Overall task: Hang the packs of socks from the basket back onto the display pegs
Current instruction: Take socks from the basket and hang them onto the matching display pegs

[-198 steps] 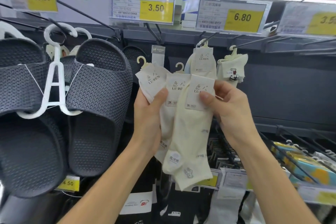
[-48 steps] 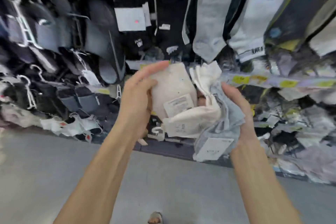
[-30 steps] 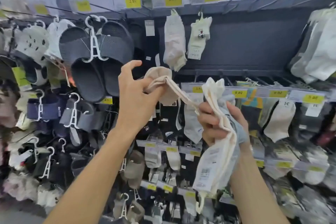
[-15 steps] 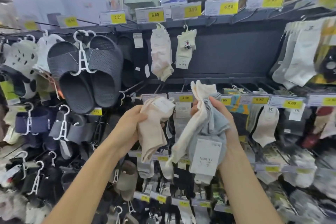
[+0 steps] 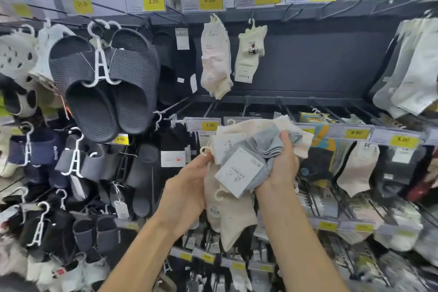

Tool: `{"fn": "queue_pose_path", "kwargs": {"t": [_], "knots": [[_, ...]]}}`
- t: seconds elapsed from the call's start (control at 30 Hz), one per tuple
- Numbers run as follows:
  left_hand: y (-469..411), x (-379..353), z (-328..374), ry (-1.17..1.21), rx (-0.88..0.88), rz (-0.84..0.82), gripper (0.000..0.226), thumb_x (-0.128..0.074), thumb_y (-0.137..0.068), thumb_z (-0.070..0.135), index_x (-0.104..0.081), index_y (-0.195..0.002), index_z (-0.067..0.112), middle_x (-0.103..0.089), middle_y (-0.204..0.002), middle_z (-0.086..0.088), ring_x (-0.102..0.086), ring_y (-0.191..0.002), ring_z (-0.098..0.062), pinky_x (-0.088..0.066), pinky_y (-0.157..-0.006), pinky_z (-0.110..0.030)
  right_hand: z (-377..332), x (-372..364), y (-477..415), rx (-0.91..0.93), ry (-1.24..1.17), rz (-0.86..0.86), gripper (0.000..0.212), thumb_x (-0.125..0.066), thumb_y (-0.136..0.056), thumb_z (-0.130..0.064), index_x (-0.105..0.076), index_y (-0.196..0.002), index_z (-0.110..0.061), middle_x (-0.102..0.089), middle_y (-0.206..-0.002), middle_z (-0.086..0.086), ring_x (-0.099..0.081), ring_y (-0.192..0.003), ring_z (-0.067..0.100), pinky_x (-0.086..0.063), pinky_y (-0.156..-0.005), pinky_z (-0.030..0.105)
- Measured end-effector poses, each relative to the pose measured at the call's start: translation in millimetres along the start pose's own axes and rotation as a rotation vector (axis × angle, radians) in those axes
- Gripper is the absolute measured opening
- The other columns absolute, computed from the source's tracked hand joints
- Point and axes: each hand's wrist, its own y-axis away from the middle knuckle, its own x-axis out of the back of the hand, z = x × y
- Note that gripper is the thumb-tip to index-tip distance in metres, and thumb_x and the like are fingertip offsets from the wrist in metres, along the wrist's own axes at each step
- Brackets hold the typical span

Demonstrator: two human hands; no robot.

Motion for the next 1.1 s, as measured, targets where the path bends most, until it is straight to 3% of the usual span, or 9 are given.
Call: {"fn": "queue_pose_path", "kwargs": {"t": [0.1, 0.2, 0.27, 0.33, 0.47, 0.53, 0.63, 0.9, 1.1], "knots": [[-21, -1, -3, -0.121, 0.005, 0.076, 0.06, -0.078, -0.078, 0.026, -0.058, -0.133, 0.011, -0.07, -0.119, -0.011, -0.071, -0.089, -0.019, -0.056, -0.06, -0.024, 4, -12, -5, 0.13, 0.068, -0.008, 0.02, -0.066, -0.092, -0.028, -0.069, -0.075, -0.018, -0.073, -0.062, -0.004, -0.071, -0.056, 0.013, -0.054, -0.047, 0.025], [-46, 3, -3, -0.19, -0.085, 0.191, 0.042, -0.079, -0.074, 0.01, -0.068, -0.114, 0.013, -0.075, -0.11, -0.014, -0.074, -0.089, -0.025, -0.057, -0.062, -0.03, 7, -21, -17, 0.164, 0.089, -0.089, 0.018, -0.069, -0.091, -0.023, -0.075, -0.074, -0.018, -0.075, -0.074, 0.001, -0.074, -0.068, 0.019, -0.059, -0.058, 0.033], [-64, 10, 4, -0.203, -0.159, 0.219, 0.038, -0.076, -0.074, 0.006, -0.069, -0.111, 0.009, -0.076, -0.107, -0.014, -0.075, -0.091, -0.026, -0.06, -0.066, -0.03, 0, -28, -30, 0.198, 0.101, -0.106, 0.012, -0.069, -0.09, -0.016, -0.072, -0.098, -0.009, -0.075, -0.089, 0.006, -0.073, -0.079, 0.024, -0.061, -0.067, 0.039], [-81, 16, 17, -0.257, -0.213, 0.226, 0.036, -0.077, -0.073, 0.006, -0.071, -0.108, 0.012, -0.078, -0.104, -0.011, -0.076, -0.092, -0.024, -0.059, -0.067, -0.029, -12, -32, -48, 0.297, 0.164, -0.095, 0.042, -0.069, -0.088, -0.009, -0.058, -0.129, -0.008, -0.07, -0.115, 0.008, -0.07, -0.098, 0.022, -0.059, -0.084, 0.041], [-111, 30, 40, -0.338, -0.246, 0.251, 0.041, -0.083, -0.066, 0.013, -0.07, -0.105, 0.016, -0.078, -0.102, -0.005, -0.076, -0.093, -0.022, -0.06, -0.068, -0.028, -31, -36, -63, 0.965, 0.751, -0.111, 0.069, -0.07, -0.088, -0.014, -0.035, -0.147, -0.023, -0.038, -0.15, -0.009, -0.035, -0.14, 0.002, -0.032, -0.117, 0.037], [-126, 37, 50, -0.386, -0.247, 0.258, 0.042, -0.083, -0.065, 0.017, -0.07, -0.105, 0.017, -0.078, -0.101, -0.005, -0.076, -0.093, -0.025, -0.06, -0.069, -0.03, -30, -46, -65, 1.257, 1.046, -0.437, 0.052, -0.069, -0.089, -0.024, -0.05, -0.137, -0.023, -0.047, -0.143, -0.012, -0.039, -0.138, 0.007, -0.032, -0.115, 0.032], [-145, 48, 63, -0.416, -0.279, 0.177, 0.031, -0.079, -0.076, 0.016, -0.073, -0.106, 0.022, -0.078, -0.104, -0.007, -0.075, -0.094, -0.025, -0.059, -0.072, -0.029, -21, -70, -70, 1.24, 1.418, -0.9, 0.04, -0.075, -0.082, -0.037, -0.068, -0.119, -0.023, -0.059, -0.123, -0.011, -0.049, -0.126, 0.011, -0.04, -0.107, 0.039], [-175, 81, 91, -0.363, -0.344, 0.25, 0.026, -0.055, -0.101, 0.029, -0.075, -0.092, 0.015, -0.076, -0.086, -0.009, -0.071, -0.073, -0.019, -0.056, -0.061, -0.028, 5, -113, -90, 1.184, 1.83, -0.849, 0.047, -0.072, -0.077, -0.05, -0.059, -0.117, -0.031, -0.047, -0.108, -0.017, -0.037, -0.106, 0.004, -0.039, -0.095, 0.033], [-196, 94, 108, -0.316, -0.375, 0.228, 0.028, -0.055, -0.098, 0.034, -0.079, -0.084, 0.027, -0.079, -0.091, -0.002, -0.075, -0.078, -0.015, -0.057, -0.063, -0.028, -1, -125, -95, 0.791, 1.451, -0.858, 0.015, -0.075, -0.084, -0.024, -0.061, -0.088, -0.029, -0.068, -0.086, -0.01, -0.06, -0.069, 0.0, -0.048, -0.062, 0.016]]}}
